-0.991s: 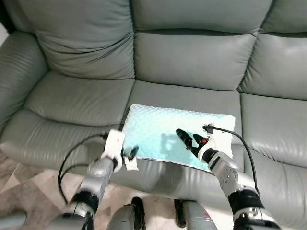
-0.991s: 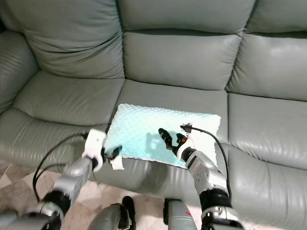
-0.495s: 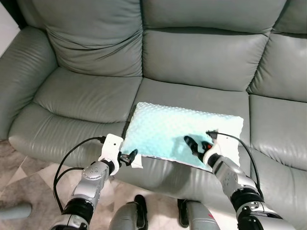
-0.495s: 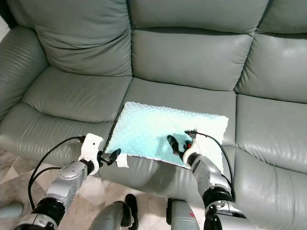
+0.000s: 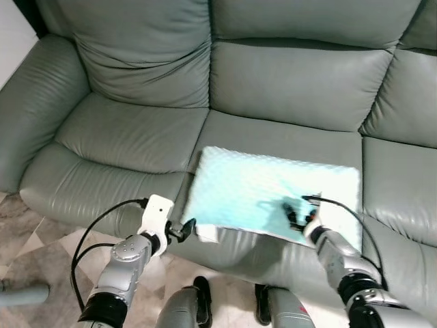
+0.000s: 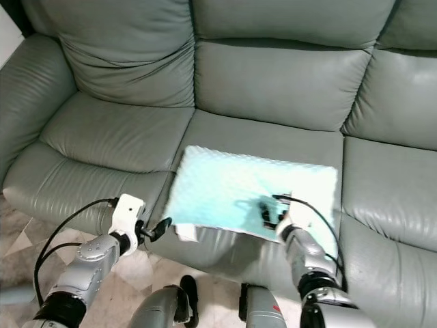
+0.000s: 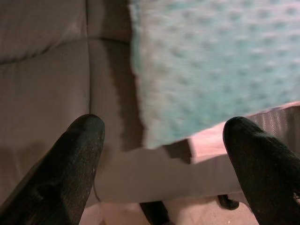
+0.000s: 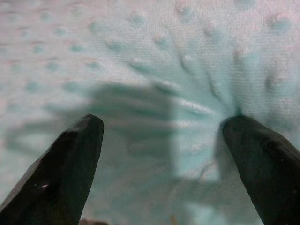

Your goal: Move the pillow to the sofa

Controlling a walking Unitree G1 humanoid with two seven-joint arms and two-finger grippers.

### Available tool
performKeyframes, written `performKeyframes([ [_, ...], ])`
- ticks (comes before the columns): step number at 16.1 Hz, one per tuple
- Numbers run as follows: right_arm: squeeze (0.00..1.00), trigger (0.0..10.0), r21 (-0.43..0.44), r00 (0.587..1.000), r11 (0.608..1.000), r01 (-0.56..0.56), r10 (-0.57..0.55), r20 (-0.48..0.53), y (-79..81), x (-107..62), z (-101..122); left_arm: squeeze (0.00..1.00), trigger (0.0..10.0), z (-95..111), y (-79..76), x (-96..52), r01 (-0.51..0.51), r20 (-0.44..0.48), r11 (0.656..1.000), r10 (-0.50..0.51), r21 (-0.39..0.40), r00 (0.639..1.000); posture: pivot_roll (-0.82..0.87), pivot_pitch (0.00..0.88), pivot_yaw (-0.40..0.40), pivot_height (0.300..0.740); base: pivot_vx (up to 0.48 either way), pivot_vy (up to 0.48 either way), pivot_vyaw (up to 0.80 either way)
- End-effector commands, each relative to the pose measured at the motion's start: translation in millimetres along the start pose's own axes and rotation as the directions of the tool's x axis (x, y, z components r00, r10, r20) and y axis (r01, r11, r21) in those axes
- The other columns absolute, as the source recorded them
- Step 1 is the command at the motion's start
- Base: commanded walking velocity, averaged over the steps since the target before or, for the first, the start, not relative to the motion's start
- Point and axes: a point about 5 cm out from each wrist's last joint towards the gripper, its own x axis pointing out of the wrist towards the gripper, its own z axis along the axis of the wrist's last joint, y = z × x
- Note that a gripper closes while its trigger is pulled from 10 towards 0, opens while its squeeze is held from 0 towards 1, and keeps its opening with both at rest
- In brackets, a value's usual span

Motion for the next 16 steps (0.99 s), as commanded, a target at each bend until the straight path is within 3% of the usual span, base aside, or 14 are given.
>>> performKeyframes([
  [1,0.00,10.0,-0.004,0.997,0.998,0.056,-0.056,-0.049,-6.7,-4.1,-15,0.00,10.0,-12,3.1,-6.0,-0.004,-0.042,1.000,0.004,-0.006,0.999,0.10,0.335,0.157,0.740,0.000,0.000,0.00],
  [7,0.00,10.0,-0.002,0.991,0.993,0.115,-0.114,-0.072,-14.6,-7.6,-24,0.00,10.0,-11,3.3,-7.4,-0.007,-0.051,1.000,0.006,-0.008,0.999,0.10,0.340,0.156,0.740,0.000,0.000,0.00],
  [16,0.00,10.0,0.038,0.995,0.997,0.069,-0.066,-0.081,4.9,-5.4,-30,0.00,10.0,-13,1.3,-7.0,-0.008,-0.070,1.000,0.008,-0.005,0.998,0.09,0.342,0.152,0.740,0.000,0.000,0.00],
])
